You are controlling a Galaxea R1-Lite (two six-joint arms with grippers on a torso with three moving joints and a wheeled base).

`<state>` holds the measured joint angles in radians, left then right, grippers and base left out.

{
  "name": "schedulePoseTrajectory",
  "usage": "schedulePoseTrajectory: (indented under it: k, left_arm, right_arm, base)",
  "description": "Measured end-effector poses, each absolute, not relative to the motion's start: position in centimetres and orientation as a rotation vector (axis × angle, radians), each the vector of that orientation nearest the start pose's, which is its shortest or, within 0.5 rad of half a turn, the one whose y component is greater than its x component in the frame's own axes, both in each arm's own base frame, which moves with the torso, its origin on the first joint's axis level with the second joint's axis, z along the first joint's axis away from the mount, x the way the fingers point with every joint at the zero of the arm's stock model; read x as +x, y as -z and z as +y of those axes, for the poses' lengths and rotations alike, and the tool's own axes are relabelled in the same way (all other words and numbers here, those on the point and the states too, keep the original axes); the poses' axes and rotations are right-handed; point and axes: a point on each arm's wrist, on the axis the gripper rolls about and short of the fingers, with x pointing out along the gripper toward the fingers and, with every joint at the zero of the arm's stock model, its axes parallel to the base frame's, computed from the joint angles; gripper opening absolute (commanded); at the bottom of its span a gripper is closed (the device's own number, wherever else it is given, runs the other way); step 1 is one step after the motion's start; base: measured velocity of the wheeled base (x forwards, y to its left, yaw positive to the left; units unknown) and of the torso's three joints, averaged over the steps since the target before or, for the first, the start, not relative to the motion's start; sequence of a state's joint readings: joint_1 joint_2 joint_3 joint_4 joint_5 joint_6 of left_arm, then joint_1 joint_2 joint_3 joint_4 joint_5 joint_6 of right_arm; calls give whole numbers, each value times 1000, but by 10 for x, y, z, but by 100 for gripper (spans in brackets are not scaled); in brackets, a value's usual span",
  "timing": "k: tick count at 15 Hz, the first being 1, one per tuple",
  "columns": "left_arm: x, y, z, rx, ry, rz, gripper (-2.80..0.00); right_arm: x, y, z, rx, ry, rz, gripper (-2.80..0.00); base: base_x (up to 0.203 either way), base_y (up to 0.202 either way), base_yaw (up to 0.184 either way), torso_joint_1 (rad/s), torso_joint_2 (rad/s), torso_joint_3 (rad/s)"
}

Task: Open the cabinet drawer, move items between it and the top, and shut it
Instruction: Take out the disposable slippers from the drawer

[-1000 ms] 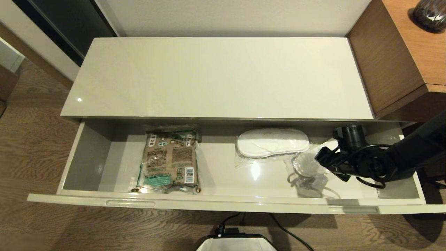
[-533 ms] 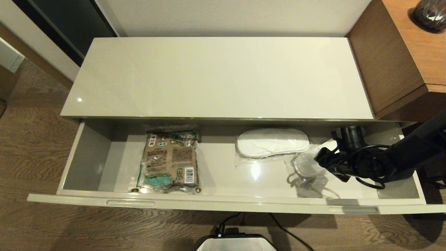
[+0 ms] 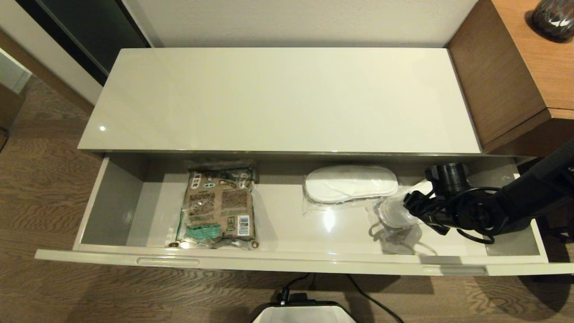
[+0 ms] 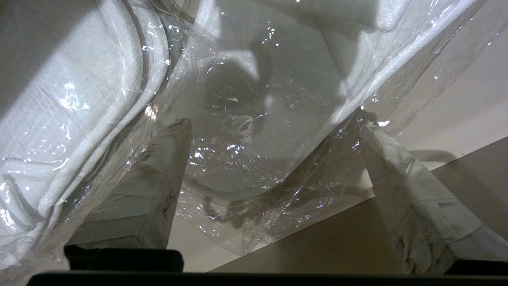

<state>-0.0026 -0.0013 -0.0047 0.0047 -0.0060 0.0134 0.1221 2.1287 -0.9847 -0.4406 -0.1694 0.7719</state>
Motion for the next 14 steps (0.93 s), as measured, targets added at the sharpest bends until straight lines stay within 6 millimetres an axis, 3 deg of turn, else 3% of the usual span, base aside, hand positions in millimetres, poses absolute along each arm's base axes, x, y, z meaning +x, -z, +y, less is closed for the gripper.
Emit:
schedulePoseTrajectory:
  k: [14]
  left_arm:
    - [-23, -76, 0, 14, 9, -2, -280]
  right_arm:
    - [389, -51, 44, 646, 294, 600, 0]
  base:
    - [0, 0, 0, 0, 0, 0]
